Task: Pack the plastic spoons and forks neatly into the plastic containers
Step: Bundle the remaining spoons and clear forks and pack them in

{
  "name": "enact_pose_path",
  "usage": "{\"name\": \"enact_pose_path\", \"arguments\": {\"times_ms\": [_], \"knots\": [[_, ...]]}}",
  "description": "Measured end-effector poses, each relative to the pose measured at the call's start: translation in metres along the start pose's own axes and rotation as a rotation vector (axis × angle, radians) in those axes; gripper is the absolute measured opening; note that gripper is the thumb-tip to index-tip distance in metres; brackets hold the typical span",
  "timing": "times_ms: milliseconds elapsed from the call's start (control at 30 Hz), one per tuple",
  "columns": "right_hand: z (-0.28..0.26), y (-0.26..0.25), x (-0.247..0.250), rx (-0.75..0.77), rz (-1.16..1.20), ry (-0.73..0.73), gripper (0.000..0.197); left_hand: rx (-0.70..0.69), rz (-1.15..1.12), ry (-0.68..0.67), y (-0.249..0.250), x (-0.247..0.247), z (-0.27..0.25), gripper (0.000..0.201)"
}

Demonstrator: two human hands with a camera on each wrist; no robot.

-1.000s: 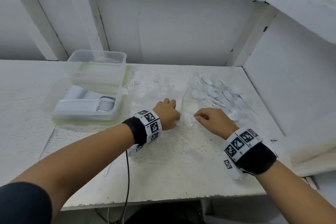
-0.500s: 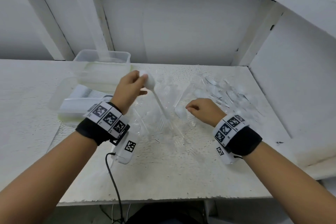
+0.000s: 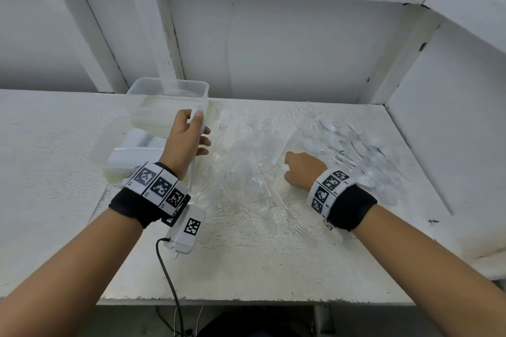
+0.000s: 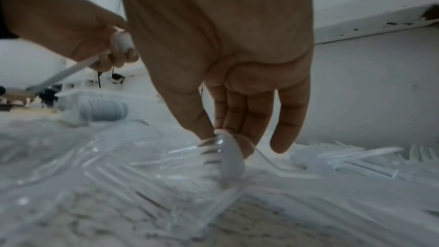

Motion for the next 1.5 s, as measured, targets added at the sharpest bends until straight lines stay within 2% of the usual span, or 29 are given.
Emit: {"name": "enact_pose_path", "arguments": {"times_ms": [167,333,433,567,700,833,900,1000,1133,1200,1233,1367,1433,1500], "knots": [[-0.014,0.014,0.010,-0.020,0.210,0.049,0.013,0.006,0.073,-0.030,-0.004,-0.002,0.001,0.023],[-0.031,0.031,0.037,-0.040,0.352,0.194,0.026,0.005,0.158,-0.095,-0.006,-0.014,-0.001,0.029],[-0.040,0.041,0.051,-0.044,0.615,0.273,0.027,-0.014,0.211,-0.134,-0.003,-0.024,-0.005,0.032],[-0.052,0.058,0.075,-0.047,0.866,0.473,0.025,-0.052,0.328,-0.192,-0.003,-0.039,-0.012,0.034],[-0.056,0.073,0.082,-0.046,1.101,0.449,0.025,-0.062,0.491,-0.248,-0.013,-0.059,-0.014,0.030],[-0.063,0.079,0.086,0.008,1.081,0.442,0.016,-0.052,0.422,-0.350,-0.016,-0.087,-0.022,0.022],[-0.070,0.087,0.089,-0.002,1.057,0.513,0.013,-0.039,0.375,-0.359,-0.015,-0.099,-0.027,0.018],[-0.082,0.104,0.094,-0.046,1.111,0.641,0.012,-0.037,0.411,-0.370,-0.018,-0.112,-0.027,0.022],[-0.086,0.127,0.090,-0.146,1.453,0.689,0.017,-0.056,0.579,-0.428,-0.029,-0.125,-0.026,0.030],[-0.084,0.134,0.087,-0.169,1.664,0.691,0.017,-0.034,0.602,-0.450,-0.038,-0.127,-0.027,0.030],[-0.081,0.138,0.086,-0.184,1.693,0.688,0.018,-0.022,0.609,-0.451,-0.041,-0.126,-0.027,0.028],[-0.055,0.156,0.073,-0.277,1.492,0.585,0.022,-0.005,0.643,-0.423,-0.046,-0.120,-0.024,0.018],[-0.031,0.170,0.061,-0.328,1.203,0.477,0.038,0.004,0.634,-0.398,-0.045,-0.114,-0.022,0.018],[-0.014,0.181,0.057,-0.340,0.876,0.469,0.041,0.014,0.614,-0.377,-0.045,-0.107,-0.021,0.022]]}}
Point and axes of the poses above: each hand's wrist, its own z-axis towards the middle knuckle, its own x-axis out of the back of the hand, y = z × x, the point moved 7 cm from there along z, towards the middle knuckle, and after that the axes turned 2 degrees about -z, right-handed, at the moved point
